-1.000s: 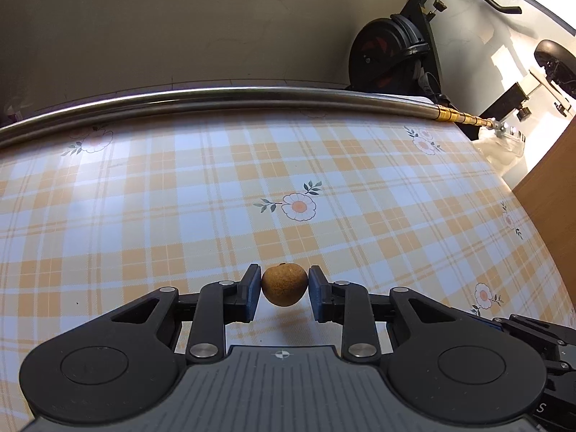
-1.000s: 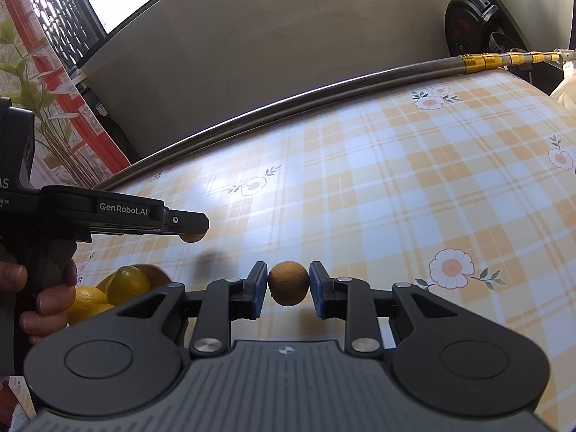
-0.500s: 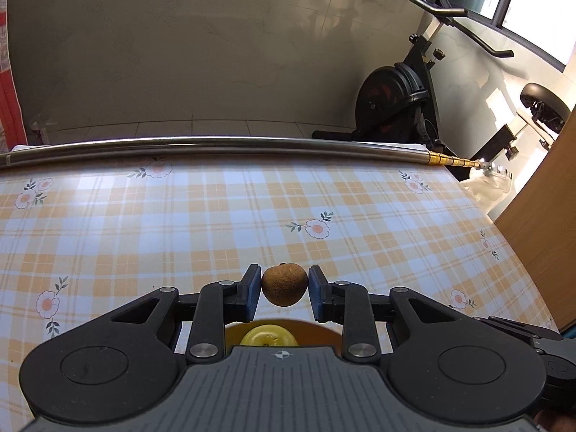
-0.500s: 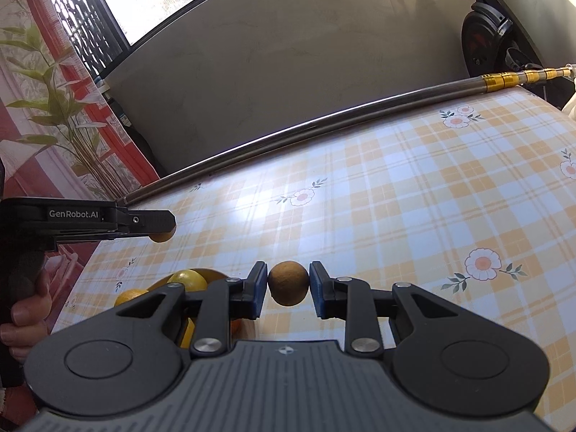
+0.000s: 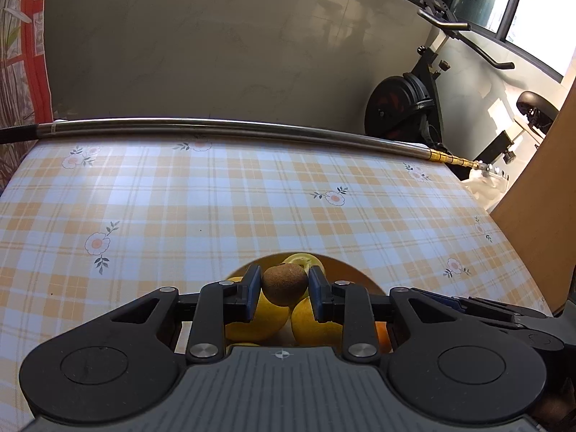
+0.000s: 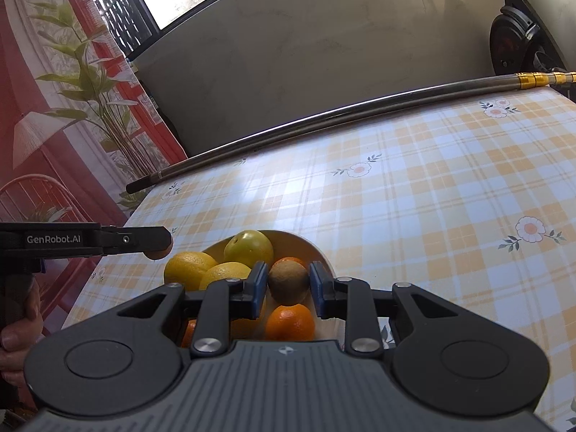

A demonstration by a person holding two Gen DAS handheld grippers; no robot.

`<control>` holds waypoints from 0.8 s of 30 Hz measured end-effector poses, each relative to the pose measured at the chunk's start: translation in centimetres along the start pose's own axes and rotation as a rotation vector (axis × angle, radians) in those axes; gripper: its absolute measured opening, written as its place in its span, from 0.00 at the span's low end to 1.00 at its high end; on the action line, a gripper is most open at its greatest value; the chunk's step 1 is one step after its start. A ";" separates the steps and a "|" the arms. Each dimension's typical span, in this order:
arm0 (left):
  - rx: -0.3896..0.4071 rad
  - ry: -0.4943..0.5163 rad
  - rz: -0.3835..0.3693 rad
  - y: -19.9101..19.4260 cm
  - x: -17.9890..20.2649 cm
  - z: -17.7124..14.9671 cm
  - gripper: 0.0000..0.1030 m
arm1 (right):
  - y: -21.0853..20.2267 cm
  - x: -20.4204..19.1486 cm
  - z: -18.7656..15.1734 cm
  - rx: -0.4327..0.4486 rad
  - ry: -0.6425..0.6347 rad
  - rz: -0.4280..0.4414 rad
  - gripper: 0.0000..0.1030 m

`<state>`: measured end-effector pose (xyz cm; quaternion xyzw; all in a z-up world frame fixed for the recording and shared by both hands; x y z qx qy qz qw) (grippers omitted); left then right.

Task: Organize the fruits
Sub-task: 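Carry the kiwi with the left tool while the right tool carries its kiwi to the plate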

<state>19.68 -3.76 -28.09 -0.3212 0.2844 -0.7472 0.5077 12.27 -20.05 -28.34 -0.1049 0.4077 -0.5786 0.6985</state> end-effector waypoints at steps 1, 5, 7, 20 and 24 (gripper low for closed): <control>-0.001 0.008 0.004 0.0 0.0 -0.4 0.29 | 0.1 -0.1 -0.1 -0.003 -0.001 0.000 0.27; -0.009 0.020 0.014 0.4 0.1 -1.3 0.29 | 0.1 -0.5 -0.5 -0.011 -0.015 -0.007 0.27; -0.014 0.021 0.014 0.6 0.1 -1.8 0.29 | 0.1 -0.6 -0.6 -0.011 -0.023 -0.009 0.27; -0.030 0.076 0.024 1.7 0.8 -3.0 0.29 | 0.6 -0.1 -0.4 -0.014 -0.037 -0.022 0.27; -0.041 0.080 0.026 2.1 0.8 -3.1 0.29 | 0.9 0.1 -0.2 -0.017 -0.045 -0.020 0.27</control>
Point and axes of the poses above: each gripper's, at about its wrist camera, not at the fingertips, and y roughly the way its jaws point, x to its right, z to its top, the point moved 5 cm from there along y, roughly the way its jaws point, and after that the axes turned 5 degrees about -x, right-handed, at the moved point
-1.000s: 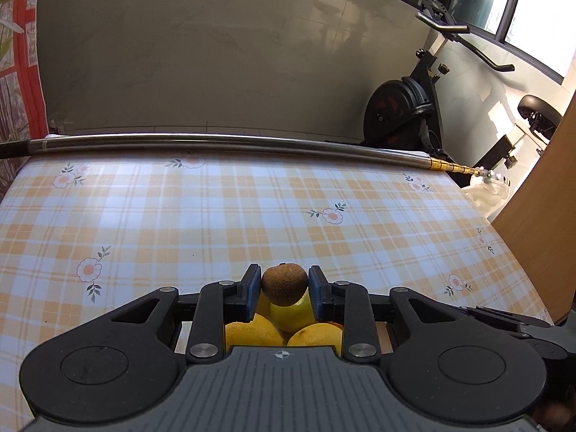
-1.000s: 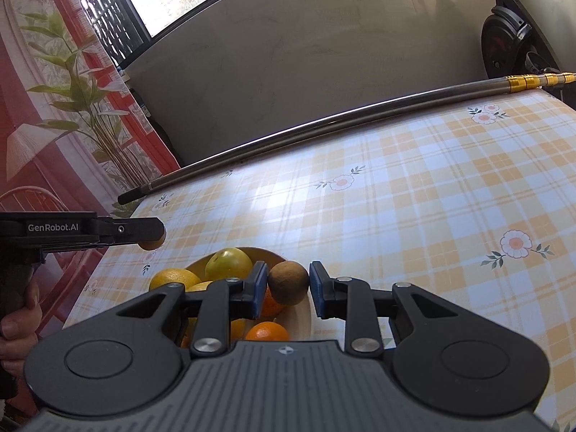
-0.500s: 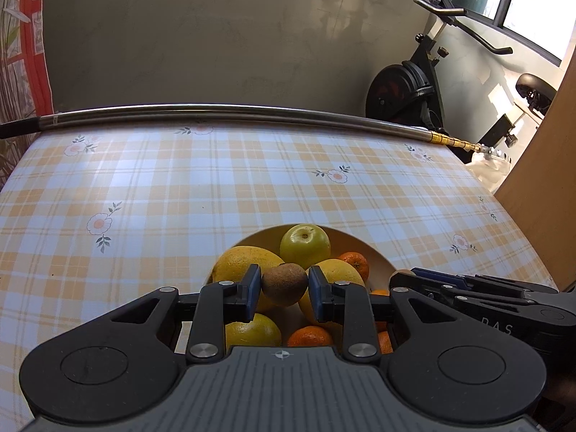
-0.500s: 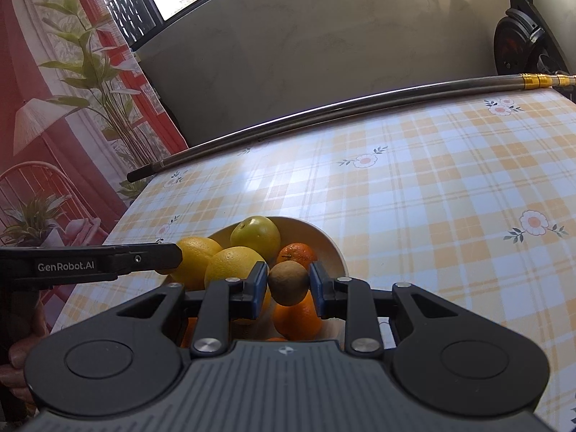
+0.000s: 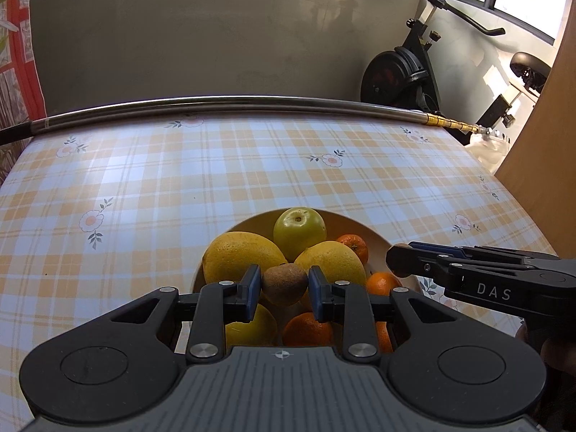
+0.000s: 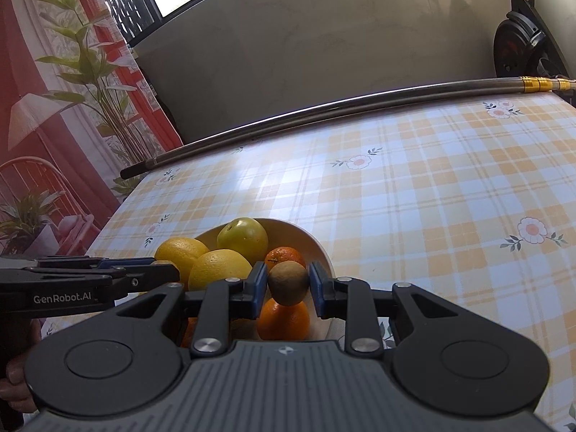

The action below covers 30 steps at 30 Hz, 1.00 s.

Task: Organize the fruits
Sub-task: 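Carry the kiwi with the left tool while the right tool carries its kiwi to the plate, then open the left gripper over the plate while the right gripper releases its kiwi there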

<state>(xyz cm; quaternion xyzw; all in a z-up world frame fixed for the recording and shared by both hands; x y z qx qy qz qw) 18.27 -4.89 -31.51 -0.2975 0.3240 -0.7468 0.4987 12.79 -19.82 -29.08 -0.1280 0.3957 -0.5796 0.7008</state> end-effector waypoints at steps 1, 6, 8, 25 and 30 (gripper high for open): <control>-0.003 0.000 0.002 0.1 0.0 0.0 0.29 | 0.1 0.0 0.0 -0.001 -0.002 0.001 0.27; -0.011 0.005 0.009 0.5 0.1 0.1 0.29 | 0.5 -0.3 0.2 -0.005 -0.013 0.014 0.27; -0.012 0.006 0.010 0.6 0.1 0.2 0.29 | 0.6 -0.4 0.2 -0.005 -0.018 0.018 0.27; -0.011 0.021 0.029 0.5 0.3 0.5 0.30 | 0.8 -0.4 0.1 0.002 -0.005 0.035 0.27; 0.001 -0.013 0.005 0.0 0.1 1.0 0.38 | 0.8 -0.4 0.2 -0.004 -0.005 0.032 0.27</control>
Point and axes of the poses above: each gripper's, at about its wrist camera, not at the fingertips, and y roughly the way its jaws point, x to its right, z to its top, the point moved 5 cm from there along y, roughly the way its jaws point, and after that the axes turned 5 degrees about -x, right-handed, at the moved point
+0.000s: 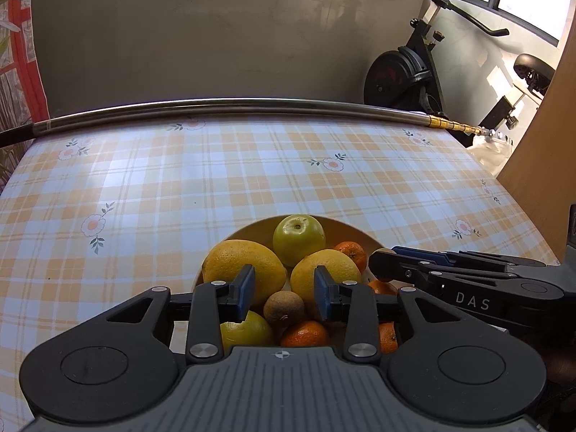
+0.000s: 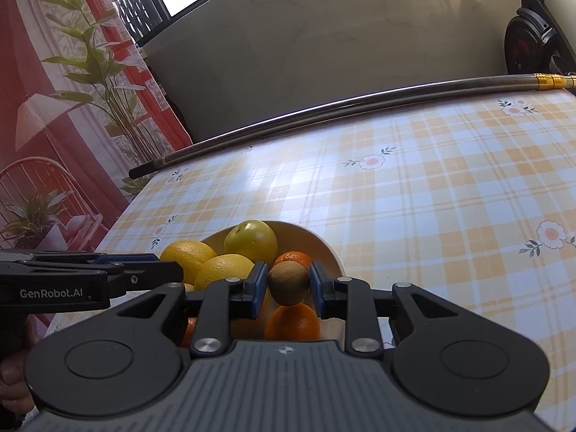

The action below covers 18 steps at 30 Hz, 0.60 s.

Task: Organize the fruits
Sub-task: 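Open the left gripper over the plate while the right gripper releases its kiwi there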

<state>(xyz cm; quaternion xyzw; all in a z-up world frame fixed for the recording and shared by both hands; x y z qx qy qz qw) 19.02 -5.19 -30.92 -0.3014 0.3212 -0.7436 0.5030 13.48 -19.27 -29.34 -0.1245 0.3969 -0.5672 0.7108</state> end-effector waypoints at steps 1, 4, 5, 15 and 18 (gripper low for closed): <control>0.004 -0.008 0.000 -0.1 0.0 0.1 0.41 | 0.0 0.0 0.0 -0.002 -0.003 0.000 0.27; 0.022 -0.036 -0.004 -0.6 -0.4 0.4 0.48 | 0.2 -0.1 0.1 -0.010 -0.008 0.002 0.27; 0.025 -0.043 -0.004 -0.7 -0.5 0.5 0.49 | 0.2 -0.1 0.1 -0.012 -0.009 0.002 0.27; 0.079 -0.082 0.023 -2.9 -1.7 1.9 0.76 | -0.2 -0.5 0.6 -0.019 -0.015 -0.015 0.41; 0.107 -0.082 0.032 -4.0 -1.7 2.4 0.79 | -0.9 -0.7 1.0 -0.016 -0.016 -0.028 0.51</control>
Point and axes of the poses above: each gripper's, at about its wrist camera, not at the fingertips, and y roughly the way its jaws point, x to its right, z to its top, the point moved 5 cm from there along y, roughly the way its jaws point, and after that the axes turned 5 degrees about -x, right-handed, at the moved point
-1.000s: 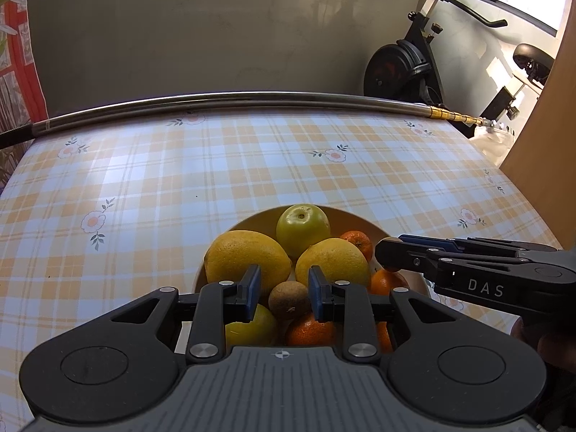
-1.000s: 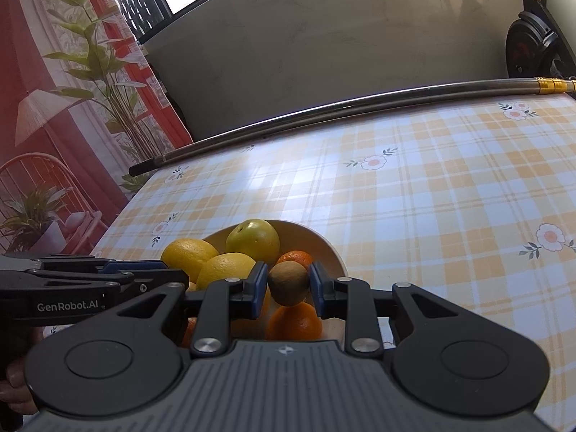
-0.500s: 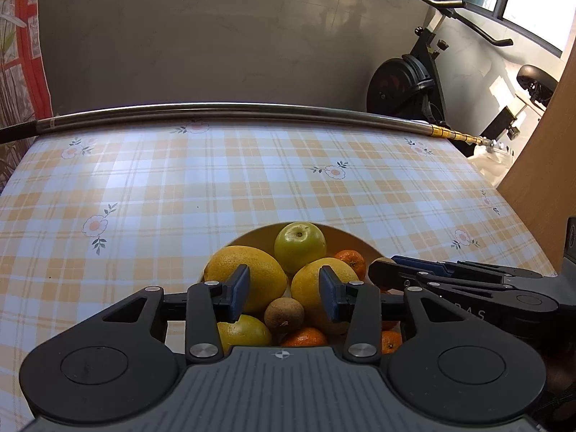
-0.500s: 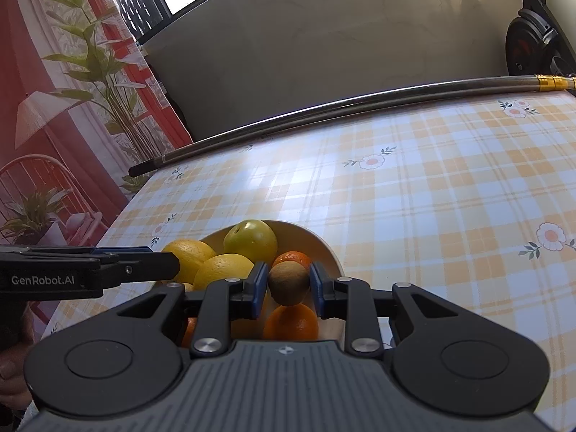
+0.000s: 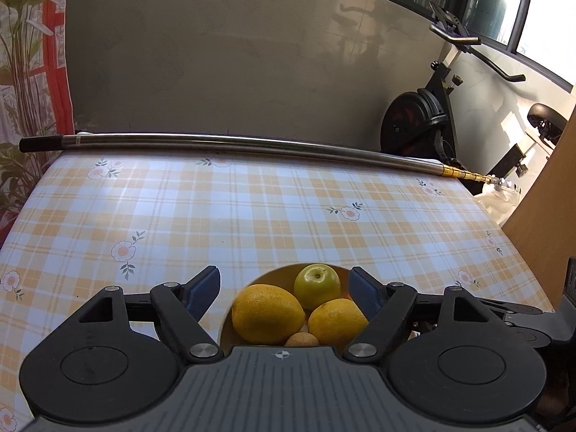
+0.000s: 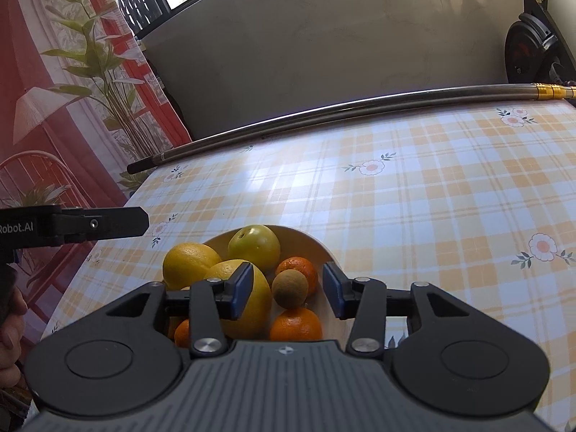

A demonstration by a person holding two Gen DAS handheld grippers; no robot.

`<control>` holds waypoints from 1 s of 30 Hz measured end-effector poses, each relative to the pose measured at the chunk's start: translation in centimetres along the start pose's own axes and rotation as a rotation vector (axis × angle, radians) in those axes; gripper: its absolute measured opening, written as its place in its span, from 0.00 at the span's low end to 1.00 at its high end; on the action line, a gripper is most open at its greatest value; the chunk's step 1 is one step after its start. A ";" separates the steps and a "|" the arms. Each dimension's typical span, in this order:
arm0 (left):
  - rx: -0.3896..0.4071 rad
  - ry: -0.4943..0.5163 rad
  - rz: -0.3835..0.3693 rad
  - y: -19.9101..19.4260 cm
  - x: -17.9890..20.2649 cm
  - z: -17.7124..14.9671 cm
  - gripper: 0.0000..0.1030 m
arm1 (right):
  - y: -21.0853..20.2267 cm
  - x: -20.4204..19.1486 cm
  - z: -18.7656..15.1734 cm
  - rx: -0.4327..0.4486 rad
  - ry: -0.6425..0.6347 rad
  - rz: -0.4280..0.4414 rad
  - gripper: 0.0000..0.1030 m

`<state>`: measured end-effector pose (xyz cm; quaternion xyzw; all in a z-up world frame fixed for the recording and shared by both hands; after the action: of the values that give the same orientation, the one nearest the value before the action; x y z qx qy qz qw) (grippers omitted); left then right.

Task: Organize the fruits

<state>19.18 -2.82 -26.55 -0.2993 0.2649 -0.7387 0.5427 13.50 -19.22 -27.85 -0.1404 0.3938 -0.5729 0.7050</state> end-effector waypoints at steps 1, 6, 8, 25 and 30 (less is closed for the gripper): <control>0.010 0.002 0.000 -0.4 0.0 0.2 0.79 | -0.3 -0.1 0.2 0.003 -0.003 -0.005 0.53; 0.065 0.012 0.005 -2.8 0.3 0.9 0.85 | -2.4 -0.8 1.3 0.034 -0.020 -0.031 0.72; 0.086 0.017 0.006 -3.9 0.4 1.2 0.86 | -3.3 -1.3 1.9 0.048 -0.034 -0.047 0.74; 0.290 0.047 0.060 -13.2 2.4 4.7 0.94 | -13.8 -2.6 7.0 0.262 -0.105 -0.162 0.88; 0.333 0.103 0.084 -15.1 3.8 5.6 0.97 | -16.3 -3.9 7.6 0.301 -0.136 -0.211 1.00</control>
<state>12.64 -2.70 -11.35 -0.1555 0.1787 -0.7633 0.6010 7.42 -22.52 -10.74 -0.1121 0.2381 -0.6853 0.6790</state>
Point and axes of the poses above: each gripper's, at about its wrist camera, not at the fingertips, and y roughly the way its jaws point, x to its right, z to its top, the point moved 5 cm from there along y, roughly the way its jaws point, and after that the axes turned 5 degrees about -x, right-handed, at the moved point
